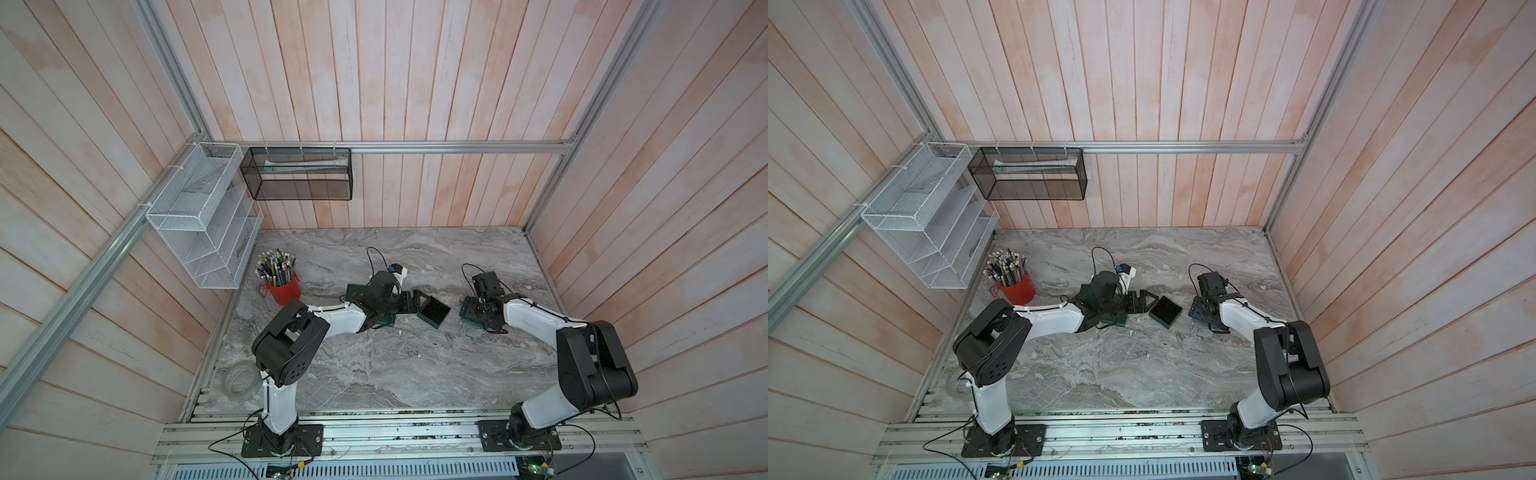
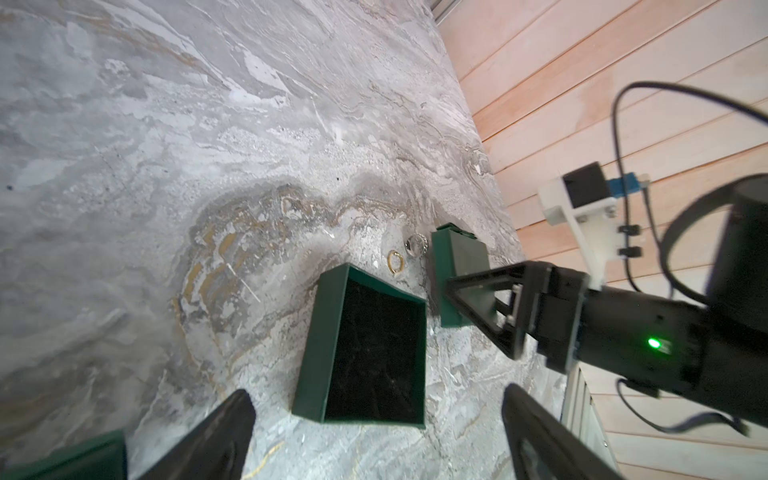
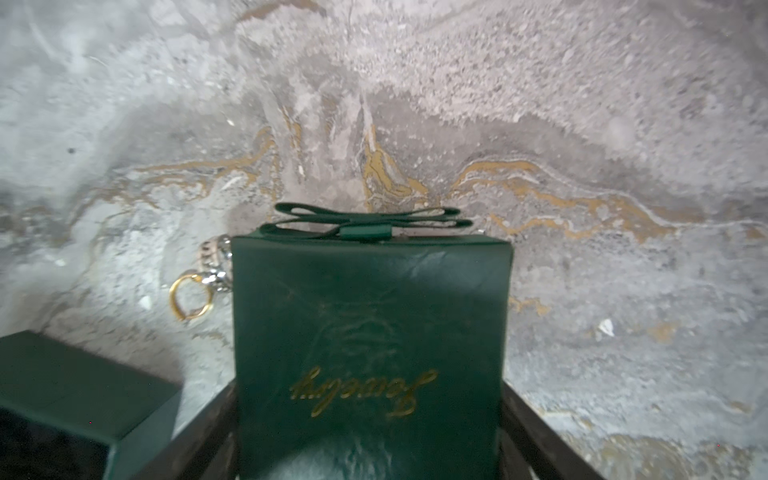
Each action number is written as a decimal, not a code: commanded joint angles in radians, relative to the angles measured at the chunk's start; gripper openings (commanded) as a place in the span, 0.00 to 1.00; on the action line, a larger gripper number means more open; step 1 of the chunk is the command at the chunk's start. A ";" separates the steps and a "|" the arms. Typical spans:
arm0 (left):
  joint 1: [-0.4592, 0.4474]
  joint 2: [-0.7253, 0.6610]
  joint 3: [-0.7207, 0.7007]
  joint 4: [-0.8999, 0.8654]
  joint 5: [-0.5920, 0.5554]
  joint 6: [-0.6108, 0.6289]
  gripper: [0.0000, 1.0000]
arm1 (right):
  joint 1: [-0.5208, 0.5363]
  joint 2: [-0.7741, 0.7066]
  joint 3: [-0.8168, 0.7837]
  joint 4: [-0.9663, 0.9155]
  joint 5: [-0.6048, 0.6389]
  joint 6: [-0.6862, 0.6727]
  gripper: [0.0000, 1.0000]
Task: Take the rings out of the lift-off lid box
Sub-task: Pick up the lid from the center of the board, then adjust the jewelry box at the center of the board.
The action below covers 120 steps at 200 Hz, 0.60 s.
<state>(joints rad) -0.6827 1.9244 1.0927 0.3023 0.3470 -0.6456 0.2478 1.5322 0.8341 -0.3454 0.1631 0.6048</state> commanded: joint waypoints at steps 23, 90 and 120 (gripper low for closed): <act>-0.006 0.072 0.115 -0.133 -0.100 0.119 0.90 | -0.004 -0.123 -0.023 -0.051 -0.049 -0.004 0.77; -0.048 0.181 0.278 -0.272 -0.173 0.254 0.72 | -0.005 -0.217 -0.055 -0.066 -0.083 -0.016 0.77; -0.057 0.226 0.341 -0.334 -0.206 0.288 0.70 | -0.005 -0.223 -0.064 -0.061 -0.088 -0.019 0.77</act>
<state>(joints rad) -0.7353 2.1117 1.3876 0.0460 0.1883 -0.4187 0.2470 1.3251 0.7822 -0.3836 0.0868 0.5976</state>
